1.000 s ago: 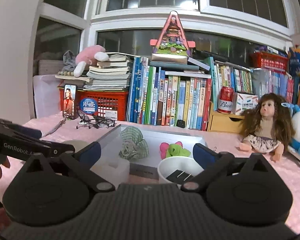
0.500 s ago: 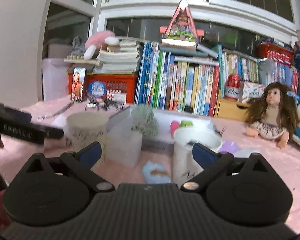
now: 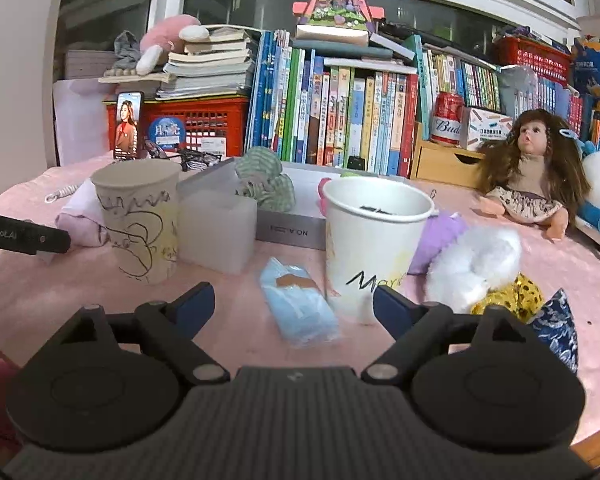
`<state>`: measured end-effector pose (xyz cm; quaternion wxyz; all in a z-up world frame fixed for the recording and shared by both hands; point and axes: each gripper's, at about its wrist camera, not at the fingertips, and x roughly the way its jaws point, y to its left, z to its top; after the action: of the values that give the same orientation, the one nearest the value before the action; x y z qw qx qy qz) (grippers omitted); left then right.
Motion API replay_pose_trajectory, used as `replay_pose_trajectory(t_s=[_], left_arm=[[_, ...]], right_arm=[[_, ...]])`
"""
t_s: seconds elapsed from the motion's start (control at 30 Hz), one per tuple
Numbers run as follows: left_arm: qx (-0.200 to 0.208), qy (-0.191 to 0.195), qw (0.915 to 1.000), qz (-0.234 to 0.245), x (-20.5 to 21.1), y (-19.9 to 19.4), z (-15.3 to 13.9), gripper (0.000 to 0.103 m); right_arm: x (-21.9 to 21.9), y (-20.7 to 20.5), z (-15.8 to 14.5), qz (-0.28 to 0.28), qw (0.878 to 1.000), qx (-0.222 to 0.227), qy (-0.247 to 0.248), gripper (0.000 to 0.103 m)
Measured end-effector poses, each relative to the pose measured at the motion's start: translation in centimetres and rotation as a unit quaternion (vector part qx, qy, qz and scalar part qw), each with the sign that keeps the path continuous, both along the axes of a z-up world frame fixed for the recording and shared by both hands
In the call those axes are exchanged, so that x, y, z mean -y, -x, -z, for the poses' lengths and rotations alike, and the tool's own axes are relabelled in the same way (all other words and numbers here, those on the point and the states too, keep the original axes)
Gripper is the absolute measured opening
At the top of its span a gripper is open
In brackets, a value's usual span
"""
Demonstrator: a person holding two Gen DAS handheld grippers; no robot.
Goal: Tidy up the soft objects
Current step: 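Grasp the pale blue cloth with the left tool while the right tool grasps the blue packet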
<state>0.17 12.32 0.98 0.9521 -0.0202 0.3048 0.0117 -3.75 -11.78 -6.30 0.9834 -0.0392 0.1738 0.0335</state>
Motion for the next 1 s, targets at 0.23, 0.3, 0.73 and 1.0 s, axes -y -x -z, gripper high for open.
replay_pose_trajectory(t_s=[0.23,0.3,0.73,1.0], left_arm=[[-0.027,0.03,0.9991,-0.013,-0.8,-0.8,1.4,0.075],[-0.024,0.028,0.9992,-0.015,-0.8,-0.8,1.4,0.074],[-0.024,0.019,0.9994,-0.013,-0.4,-0.8,1.3,0.046],[-0.032,0.02,0.9988,-0.031,-0.4,-0.9,1.0,0.037]], right_arm=[[-0.1,-1.0,0.9,0.008,1.0,-0.016,-0.005,0.09],[-0.1,-1.4,0.9,0.014,1.0,-0.02,-0.008,0.089],[0.6,-3.1,1.4,0.021,0.998,-0.056,-0.02,0.066],[0.2,-2.8,1.1,0.003,0.998,-0.062,-0.008,0.048]])
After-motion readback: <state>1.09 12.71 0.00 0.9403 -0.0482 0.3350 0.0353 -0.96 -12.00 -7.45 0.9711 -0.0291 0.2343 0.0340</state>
